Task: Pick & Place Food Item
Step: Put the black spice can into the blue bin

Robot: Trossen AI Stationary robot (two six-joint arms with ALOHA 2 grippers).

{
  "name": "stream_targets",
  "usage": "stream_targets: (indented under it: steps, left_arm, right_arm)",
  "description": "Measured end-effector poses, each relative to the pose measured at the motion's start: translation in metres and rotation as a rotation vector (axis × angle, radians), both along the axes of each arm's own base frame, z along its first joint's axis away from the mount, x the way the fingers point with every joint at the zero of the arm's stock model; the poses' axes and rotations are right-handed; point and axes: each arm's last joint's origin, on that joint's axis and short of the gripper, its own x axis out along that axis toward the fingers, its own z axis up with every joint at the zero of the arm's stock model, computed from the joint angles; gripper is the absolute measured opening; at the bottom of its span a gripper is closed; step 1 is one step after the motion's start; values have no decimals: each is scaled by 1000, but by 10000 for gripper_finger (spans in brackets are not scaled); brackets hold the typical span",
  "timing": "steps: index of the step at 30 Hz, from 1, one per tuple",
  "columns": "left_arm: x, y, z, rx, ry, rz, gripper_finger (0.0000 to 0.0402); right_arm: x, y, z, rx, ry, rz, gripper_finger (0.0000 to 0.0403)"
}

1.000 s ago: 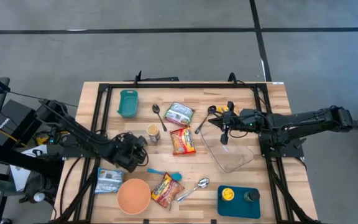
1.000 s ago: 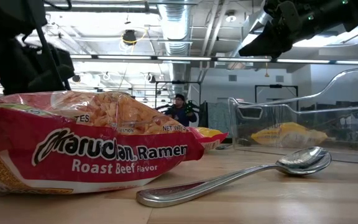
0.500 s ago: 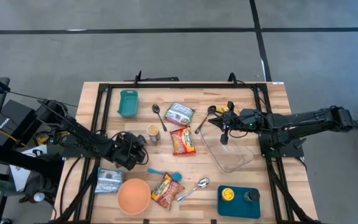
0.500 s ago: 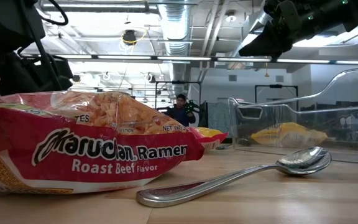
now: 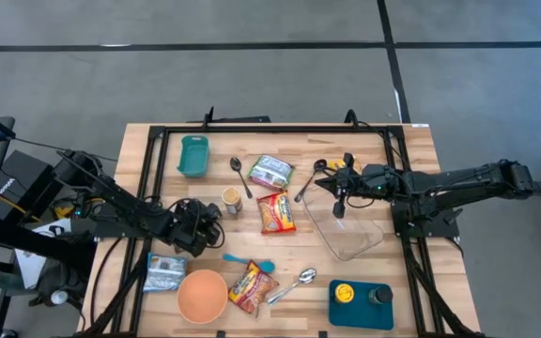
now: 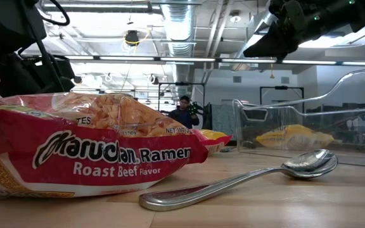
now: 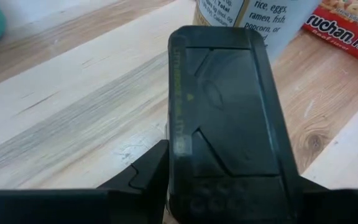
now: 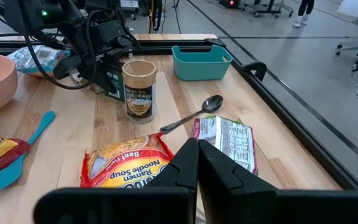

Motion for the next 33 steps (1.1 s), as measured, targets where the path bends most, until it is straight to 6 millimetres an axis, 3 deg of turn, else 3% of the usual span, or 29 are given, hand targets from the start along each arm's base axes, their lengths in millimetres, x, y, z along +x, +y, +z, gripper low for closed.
stream_targets:
  steps: [17,25,33]
  left_arm:
    - [0,0,3,-10,-15,-1,133]
    - [-2,1,26,-18,-96,-68,132]
    - [-2,0,53,12,-185,-247,132]
  right_arm:
    - [0,0,0,7,-2,-3,1]
    - [0,0,0,7,-2,-3,1]
    - [0,0,0,7,-3,-3,1]
